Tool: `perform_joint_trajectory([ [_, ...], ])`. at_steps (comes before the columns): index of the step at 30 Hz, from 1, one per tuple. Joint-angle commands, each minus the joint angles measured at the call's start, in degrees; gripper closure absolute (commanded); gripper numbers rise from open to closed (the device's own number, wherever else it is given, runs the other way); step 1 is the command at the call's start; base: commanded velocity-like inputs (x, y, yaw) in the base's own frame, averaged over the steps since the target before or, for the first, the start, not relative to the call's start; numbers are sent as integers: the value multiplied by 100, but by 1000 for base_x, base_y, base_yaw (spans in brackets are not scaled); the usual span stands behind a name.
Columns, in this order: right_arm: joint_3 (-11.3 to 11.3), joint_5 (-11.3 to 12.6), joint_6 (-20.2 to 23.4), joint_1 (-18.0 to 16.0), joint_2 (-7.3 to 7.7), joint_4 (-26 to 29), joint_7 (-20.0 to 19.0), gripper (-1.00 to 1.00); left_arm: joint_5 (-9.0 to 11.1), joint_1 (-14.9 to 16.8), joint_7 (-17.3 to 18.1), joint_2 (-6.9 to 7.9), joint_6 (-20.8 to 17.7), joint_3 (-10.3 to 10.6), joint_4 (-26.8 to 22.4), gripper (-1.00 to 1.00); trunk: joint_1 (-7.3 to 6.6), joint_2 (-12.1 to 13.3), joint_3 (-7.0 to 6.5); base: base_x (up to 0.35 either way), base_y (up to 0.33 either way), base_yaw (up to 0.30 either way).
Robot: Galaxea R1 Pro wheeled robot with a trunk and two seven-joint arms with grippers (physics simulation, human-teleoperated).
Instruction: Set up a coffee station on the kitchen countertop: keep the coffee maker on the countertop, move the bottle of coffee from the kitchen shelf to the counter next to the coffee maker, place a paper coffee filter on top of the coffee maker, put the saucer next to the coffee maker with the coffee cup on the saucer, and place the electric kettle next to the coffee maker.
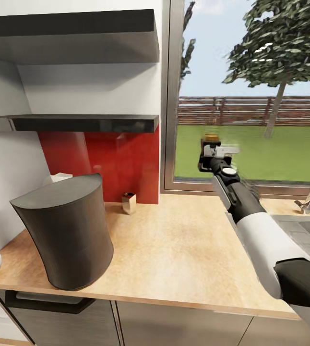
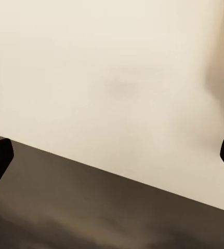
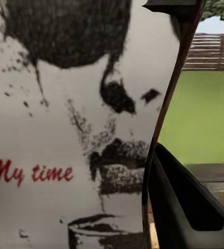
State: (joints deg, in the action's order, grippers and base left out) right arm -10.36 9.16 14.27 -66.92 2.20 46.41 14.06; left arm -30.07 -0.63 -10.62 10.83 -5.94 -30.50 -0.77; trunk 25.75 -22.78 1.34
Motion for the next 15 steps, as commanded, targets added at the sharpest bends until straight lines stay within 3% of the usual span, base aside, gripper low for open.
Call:
perform_joint_trajectory([
  [1, -42, 40, -55, 116, 9, 10, 60, 100, -60, 1, -9, -2, -22, -43, -9, -100, 3, -13, 10, 0, 0, 0],
  [9, -145, 66, -596, 1252, -69, -29, 12, 100, -60, 1, -11, -6, 26, -43, -4, -100, 3, -13, 10, 0, 0, 0],
  [15, -865, 68, -1080, 1803, -87, -94, 21, 100, -64, 1, -8, -11, 31, -43, -10, -100, 3, -13, 10, 0, 0, 0],
])
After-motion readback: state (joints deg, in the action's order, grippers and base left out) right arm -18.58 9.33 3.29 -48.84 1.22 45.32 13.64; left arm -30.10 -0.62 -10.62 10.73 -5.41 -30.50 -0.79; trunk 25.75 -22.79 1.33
